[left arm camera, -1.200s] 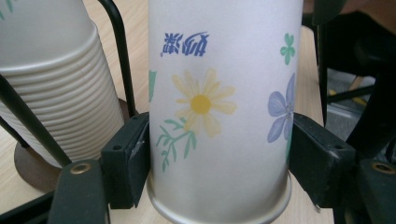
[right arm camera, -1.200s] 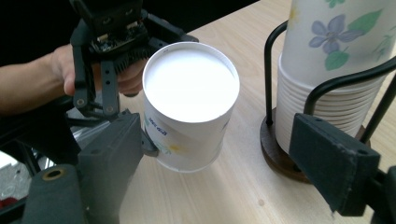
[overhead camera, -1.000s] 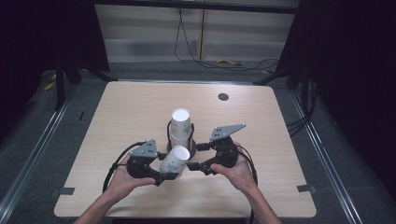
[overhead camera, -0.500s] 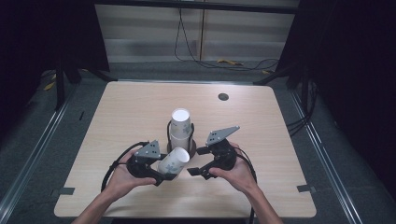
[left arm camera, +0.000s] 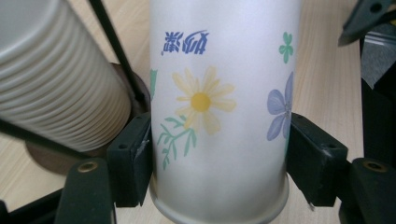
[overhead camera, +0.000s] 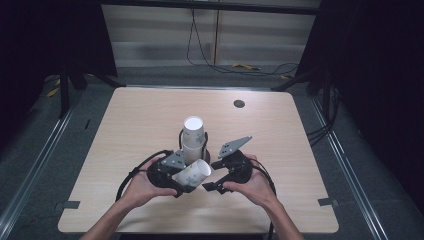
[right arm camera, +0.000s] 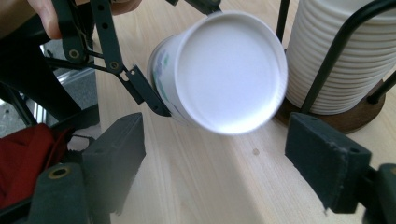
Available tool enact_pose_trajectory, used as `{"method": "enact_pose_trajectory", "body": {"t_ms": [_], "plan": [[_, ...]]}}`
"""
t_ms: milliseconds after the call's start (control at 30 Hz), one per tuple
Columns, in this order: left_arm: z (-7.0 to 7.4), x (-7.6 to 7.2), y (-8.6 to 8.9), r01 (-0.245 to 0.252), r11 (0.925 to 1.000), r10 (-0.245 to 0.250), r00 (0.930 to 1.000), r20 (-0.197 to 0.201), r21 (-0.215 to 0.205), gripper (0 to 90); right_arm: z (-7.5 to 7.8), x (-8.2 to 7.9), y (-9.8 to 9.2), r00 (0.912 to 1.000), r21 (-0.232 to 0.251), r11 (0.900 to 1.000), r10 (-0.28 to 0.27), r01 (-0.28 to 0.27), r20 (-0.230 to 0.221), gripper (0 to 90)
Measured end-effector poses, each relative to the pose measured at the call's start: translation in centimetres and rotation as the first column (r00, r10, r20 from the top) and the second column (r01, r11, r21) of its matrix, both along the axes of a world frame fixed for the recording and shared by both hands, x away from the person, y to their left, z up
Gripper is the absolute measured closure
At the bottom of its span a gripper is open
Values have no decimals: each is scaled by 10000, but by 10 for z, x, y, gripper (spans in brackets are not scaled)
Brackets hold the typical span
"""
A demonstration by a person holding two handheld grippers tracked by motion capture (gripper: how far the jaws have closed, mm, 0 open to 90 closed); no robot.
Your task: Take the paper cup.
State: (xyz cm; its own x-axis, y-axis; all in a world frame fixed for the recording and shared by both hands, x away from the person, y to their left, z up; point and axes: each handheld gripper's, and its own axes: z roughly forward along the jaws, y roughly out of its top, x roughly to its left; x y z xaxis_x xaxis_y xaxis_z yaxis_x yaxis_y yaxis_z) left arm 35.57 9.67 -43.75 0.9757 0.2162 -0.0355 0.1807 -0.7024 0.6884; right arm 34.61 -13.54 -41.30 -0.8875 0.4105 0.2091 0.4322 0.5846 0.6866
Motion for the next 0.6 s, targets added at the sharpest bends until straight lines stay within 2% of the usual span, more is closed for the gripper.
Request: {"method": "enact_pose_trajectory", "body": {"t_ms": [133, 167, 267, 333, 400, 467, 533, 567, 600], "plan": [[2, 0, -1, 163, 9994, -162, 9999, -19, 307, 316, -2, 1, -1, 9998, -252, 9996, 105, -109, -144, 216], [2, -1, 0, 127, 9993, -123, 9999, -118, 350, 317, -5, 3, -1, 9997, -357, 9993, 141, -148, -199, 227], [2, 0, 1, 127, 9983, -123, 9999, -76, 569, 319, -6, 3, 0, 9991, -470, 9986, 209, -226, -365, 257], [1, -1, 3, 58, 9982, -51, 9999, -123, 602, 320, -6, 1, 4, 9990, -581, 9980, 215, -238, -397, 249], [-1, -1, 4, 84, 9974, -76, 9999, -117, 718, 321, -8, 1, 8, 9988, -995, 9946, 240, -282, -425, 221], [-2, -2, 5, 65, 9970, -57, 9999, -105, 777, 320, -9, 1, 9, 9986, -1031, 9940, 327, -367, -404, 208], [-2, -3, 6, 181, 9950, -167, 9997, -149, 985, 320, -11, 1, 11, 9986, -1302, 9906, 365, -411, -380, 181], [-4, -4, 4, 196, 9944, -183, 9997, -138, 1035, 321, -12, 0, 14, 9980, -1483, 9875, 479, -534, -404, 136], [-5, -4, 3, 349, 9928, -340, 9994, -101, 1144, 321, -12, 0, 14, 9980, -1483, 9875, 479, -534, -404, 136]]}}
